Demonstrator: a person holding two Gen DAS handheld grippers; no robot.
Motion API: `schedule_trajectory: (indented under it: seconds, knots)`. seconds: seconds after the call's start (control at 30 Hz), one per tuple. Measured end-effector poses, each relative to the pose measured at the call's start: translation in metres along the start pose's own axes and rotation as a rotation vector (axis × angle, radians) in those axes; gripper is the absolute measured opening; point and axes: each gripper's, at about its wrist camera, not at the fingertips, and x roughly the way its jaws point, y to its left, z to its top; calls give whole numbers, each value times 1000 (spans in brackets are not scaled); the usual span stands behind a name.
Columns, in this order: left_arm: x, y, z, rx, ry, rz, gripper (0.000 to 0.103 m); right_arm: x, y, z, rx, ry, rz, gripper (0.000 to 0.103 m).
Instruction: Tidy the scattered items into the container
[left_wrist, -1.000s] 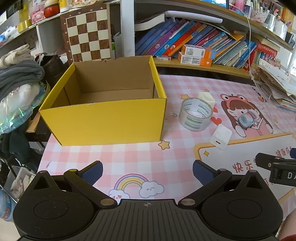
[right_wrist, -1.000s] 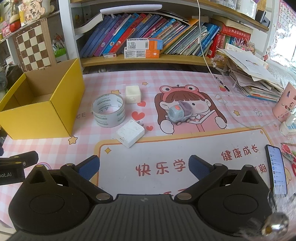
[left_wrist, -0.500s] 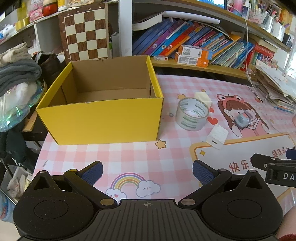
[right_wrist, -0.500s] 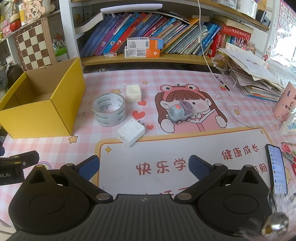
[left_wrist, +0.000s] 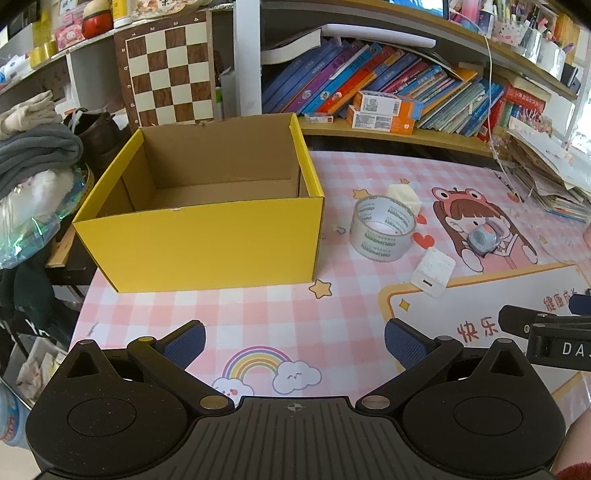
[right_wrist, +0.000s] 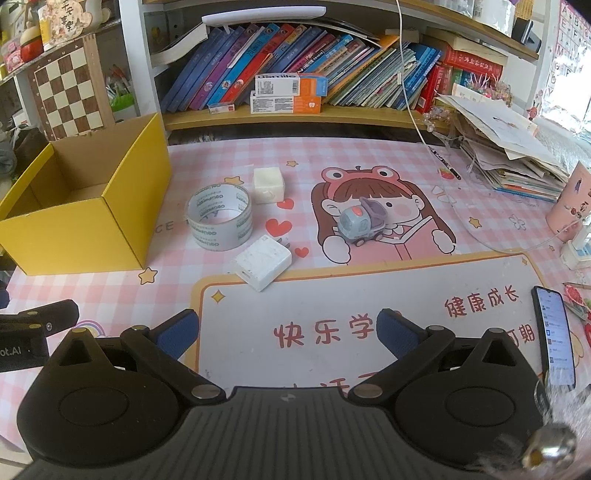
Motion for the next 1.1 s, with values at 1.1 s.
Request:
schedule_trajectory:
  seconds: [1.1]
  knots:
    - [2,4,-1,-9,12,-18,103,2,2,-1,10,18,11,103]
